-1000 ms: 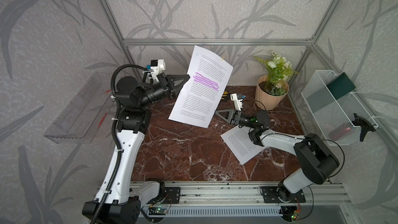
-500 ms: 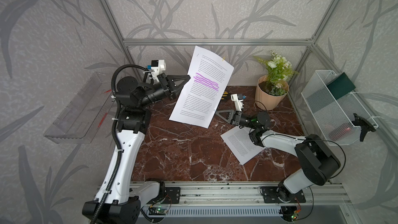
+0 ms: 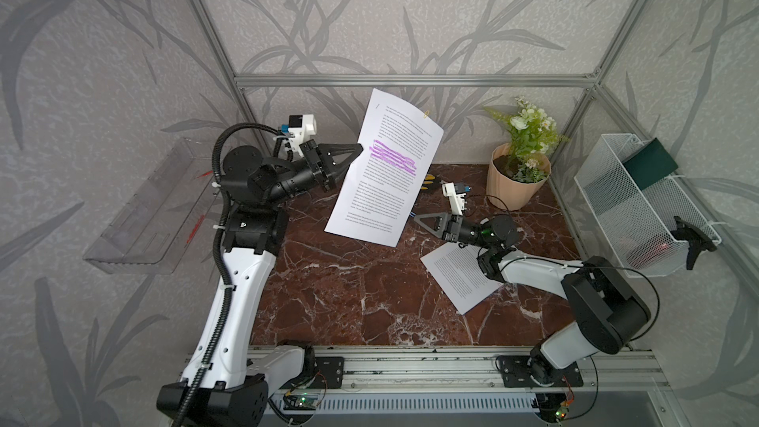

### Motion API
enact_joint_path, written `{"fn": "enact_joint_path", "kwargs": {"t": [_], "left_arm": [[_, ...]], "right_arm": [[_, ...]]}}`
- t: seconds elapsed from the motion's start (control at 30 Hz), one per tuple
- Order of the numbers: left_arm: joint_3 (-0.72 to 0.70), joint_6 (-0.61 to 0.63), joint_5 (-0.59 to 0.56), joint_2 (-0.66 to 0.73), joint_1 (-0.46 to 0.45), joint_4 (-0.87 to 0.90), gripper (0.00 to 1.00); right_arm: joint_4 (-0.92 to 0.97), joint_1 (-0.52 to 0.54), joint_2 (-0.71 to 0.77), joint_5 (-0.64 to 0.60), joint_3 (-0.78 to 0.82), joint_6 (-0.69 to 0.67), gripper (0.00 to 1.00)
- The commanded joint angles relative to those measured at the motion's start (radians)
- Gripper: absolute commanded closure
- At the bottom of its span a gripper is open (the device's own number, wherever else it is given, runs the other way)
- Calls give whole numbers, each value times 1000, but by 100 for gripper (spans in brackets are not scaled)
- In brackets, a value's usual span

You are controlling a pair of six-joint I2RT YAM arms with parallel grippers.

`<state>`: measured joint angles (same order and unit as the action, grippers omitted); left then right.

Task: Unclip the paperclips from the documents
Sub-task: Remove the paper clip from the document, then place the paper clip at the center of the board.

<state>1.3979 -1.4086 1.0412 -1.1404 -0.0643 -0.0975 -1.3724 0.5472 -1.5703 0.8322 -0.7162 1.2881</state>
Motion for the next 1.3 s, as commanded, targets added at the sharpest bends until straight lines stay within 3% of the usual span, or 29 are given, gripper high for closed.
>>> {"fn": "enact_joint_path", "kwargs": {"t": [0.0,0.2,0.43,0.63,0.87,1.27], "left_arm": [[30,-6,21,4,4,-27,100],[50,13,30,-3,14,1,100],[57,20,46,-5,64,16,100],[38,31,39,0,64,27,100],[23,74,32,4,65,73,100],[-20,145,33,30,64,163,100]], "right_arm": [[-33,-7,28,25,7,-1,100],[-33,-17,-6,53,34,-1,100],[-2,-65,-195,92,88,-43,100],[278,-64,-353,68,-22,-242,100],[773,-51,-367,-95,-186,-532,100],[1180,-9,-494,-332,-406,-747,100]]}}
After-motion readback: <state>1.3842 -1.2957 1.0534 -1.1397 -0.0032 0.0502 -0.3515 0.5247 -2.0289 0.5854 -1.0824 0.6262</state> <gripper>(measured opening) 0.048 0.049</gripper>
